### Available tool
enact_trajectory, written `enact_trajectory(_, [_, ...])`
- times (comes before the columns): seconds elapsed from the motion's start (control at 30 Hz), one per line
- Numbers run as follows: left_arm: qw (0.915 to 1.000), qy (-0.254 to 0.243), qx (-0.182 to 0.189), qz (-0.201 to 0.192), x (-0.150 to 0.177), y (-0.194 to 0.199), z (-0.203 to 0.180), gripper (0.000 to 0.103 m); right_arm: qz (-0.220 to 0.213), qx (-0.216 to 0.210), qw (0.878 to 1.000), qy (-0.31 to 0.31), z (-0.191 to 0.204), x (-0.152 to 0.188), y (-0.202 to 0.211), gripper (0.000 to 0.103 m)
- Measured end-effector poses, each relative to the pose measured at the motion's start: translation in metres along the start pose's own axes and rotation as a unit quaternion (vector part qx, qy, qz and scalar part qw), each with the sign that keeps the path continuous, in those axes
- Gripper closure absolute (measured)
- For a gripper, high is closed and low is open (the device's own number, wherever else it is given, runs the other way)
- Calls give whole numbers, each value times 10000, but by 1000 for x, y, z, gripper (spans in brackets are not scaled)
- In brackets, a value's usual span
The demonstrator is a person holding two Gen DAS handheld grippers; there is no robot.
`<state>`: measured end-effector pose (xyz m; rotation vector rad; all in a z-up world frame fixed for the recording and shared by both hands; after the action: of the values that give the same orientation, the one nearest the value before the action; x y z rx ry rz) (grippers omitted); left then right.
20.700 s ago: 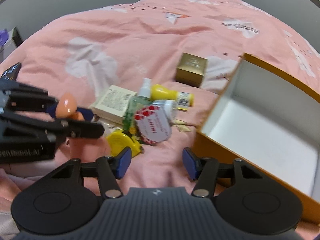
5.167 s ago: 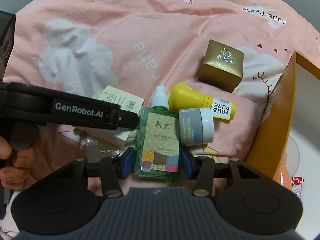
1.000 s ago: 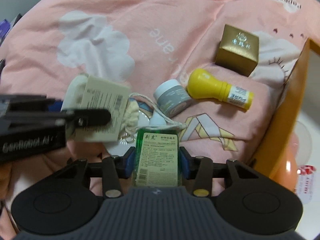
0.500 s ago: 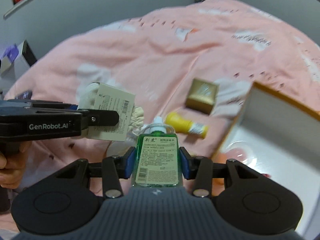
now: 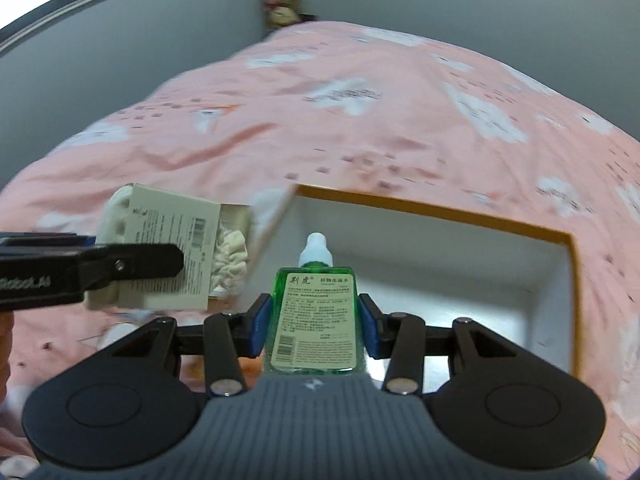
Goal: Organize rigid objects
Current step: 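Carry both items over the box and open the left tool to drop the pouch, then lower the green bottle into the box and open the right tool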
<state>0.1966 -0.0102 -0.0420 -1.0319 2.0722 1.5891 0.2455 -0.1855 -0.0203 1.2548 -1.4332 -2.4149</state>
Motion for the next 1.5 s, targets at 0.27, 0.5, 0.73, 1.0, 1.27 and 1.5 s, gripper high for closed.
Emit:
enact_trajectory(0.27, [9973, -423, 67, 591, 13, -66, -31, 73, 301, 398, 9973, -531, -57, 14, -18, 58])
enact_trajectory(0.5, [9938, -674, -97, 880, 19, -100, -36, 73, 576, 423, 9945, -770, -78, 21, -45, 58])
enact_trajectory(0.73, [9904, -866, -201, 1058, 22, -121, -35, 73, 763, 442, 9919, -914, -94, 22, -67, 58])
enact_trajectory(1.0, [9857, -1134, -250, 1223, 30, -135, -42, 72, 924, 522, 9886, -1064, -105, 29, -78, 58])
enact_trajectory(1.27, [9884, -1118, -330, 974, 27, -125, -42, 59, 957, 521, 9877, -1118, -108, 33, -79, 58])
enact_trajectory(1.5, [9956, -744, -397, 401, 6, -98, -30, 40, 956, 468, 9882, -1105, -106, 34, -81, 58])
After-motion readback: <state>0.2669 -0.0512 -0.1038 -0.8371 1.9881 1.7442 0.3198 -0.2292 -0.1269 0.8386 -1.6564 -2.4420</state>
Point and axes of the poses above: each gripper's, at about its wrist camera, not at the fingertips, and y roughly against the way its jaws point, z to its left, x to its underside, the point moved 6 cm from there along -y, roughly the way its jaws point, and after that the axes turned 15 degrees about -x, right-handed, at the moved point
